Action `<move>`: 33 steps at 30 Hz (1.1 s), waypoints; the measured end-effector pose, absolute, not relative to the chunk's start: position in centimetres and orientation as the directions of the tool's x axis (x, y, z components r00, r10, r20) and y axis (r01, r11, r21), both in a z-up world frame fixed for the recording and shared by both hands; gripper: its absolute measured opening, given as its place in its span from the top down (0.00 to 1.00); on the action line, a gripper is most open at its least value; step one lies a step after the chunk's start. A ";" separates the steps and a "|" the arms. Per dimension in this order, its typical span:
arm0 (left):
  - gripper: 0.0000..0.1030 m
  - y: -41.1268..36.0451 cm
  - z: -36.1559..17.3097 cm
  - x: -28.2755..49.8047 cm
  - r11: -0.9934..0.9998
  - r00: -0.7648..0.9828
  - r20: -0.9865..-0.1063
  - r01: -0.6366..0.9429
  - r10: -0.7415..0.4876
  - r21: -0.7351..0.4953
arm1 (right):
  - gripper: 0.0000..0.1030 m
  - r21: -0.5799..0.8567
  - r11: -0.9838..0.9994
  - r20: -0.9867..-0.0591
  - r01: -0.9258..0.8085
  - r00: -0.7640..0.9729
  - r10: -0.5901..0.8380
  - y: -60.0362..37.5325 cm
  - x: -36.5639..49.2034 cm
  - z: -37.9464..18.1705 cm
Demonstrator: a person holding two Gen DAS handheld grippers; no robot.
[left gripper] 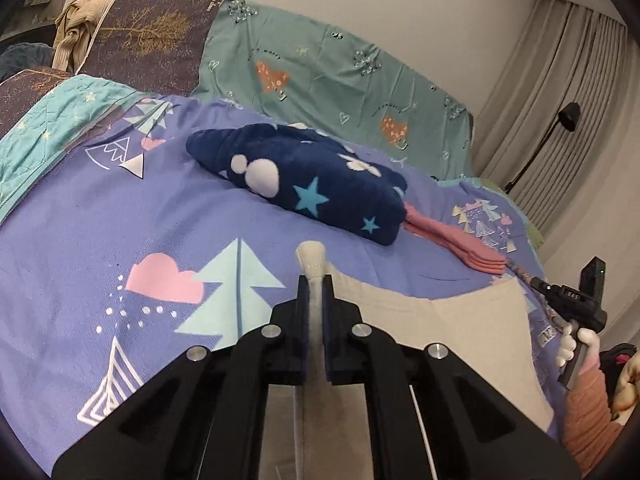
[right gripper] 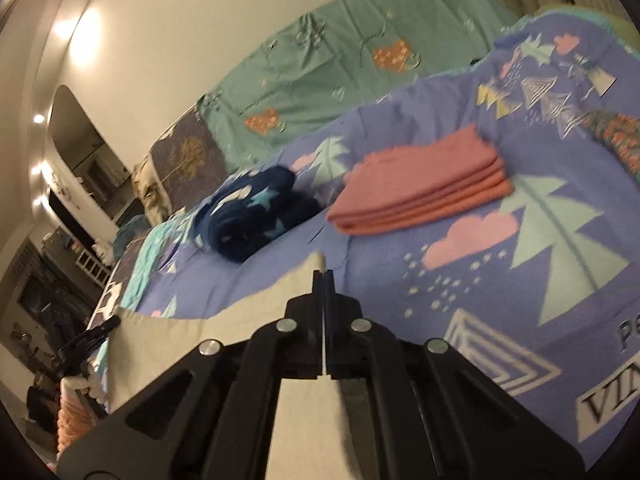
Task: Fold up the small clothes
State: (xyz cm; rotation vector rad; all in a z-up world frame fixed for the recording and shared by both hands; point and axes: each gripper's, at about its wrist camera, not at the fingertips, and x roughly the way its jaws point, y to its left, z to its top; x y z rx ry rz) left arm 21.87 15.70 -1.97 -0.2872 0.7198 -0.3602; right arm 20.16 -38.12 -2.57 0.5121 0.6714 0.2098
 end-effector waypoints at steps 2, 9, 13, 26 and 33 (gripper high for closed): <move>0.89 15.3 -4.2 23.4 0.933 0.662 -0.664 0.176 -0.348 -0.313 | 0.98 0.536 0.844 -0.594 0.012 0.716 0.367 -38.3 21.4 -4.6; 0.75 16.0 -6.2 21.9 0.964 0.628 -0.739 0.075 -0.245 -0.255 | 0.94 0.529 0.848 -0.652 0.019 0.649 0.392 -38.3 19.4 -7.3; 0.60 11.8 -3.0 18.7 0.954 0.648 -0.701 0.187 -0.298 -0.233 | 0.90 0.537 0.843 -0.649 0.021 0.649 0.397 -39.3 18.0 -7.4; 0.50 -12.5 -2.3 10.9 0.757 0.378 -0.742 0.598 -0.554 -0.261 | 0.86 0.597 0.802 -0.598 0.017 0.676 0.431 -43.2 13.3 -10.2; 0.44 -22.2 -3.7 9.2 0.726 0.374 -0.784 0.674 -0.495 -0.137 | 0.86 0.662 0.750 -0.550 0.009 0.686 0.477 -44.3 13.1 -10.5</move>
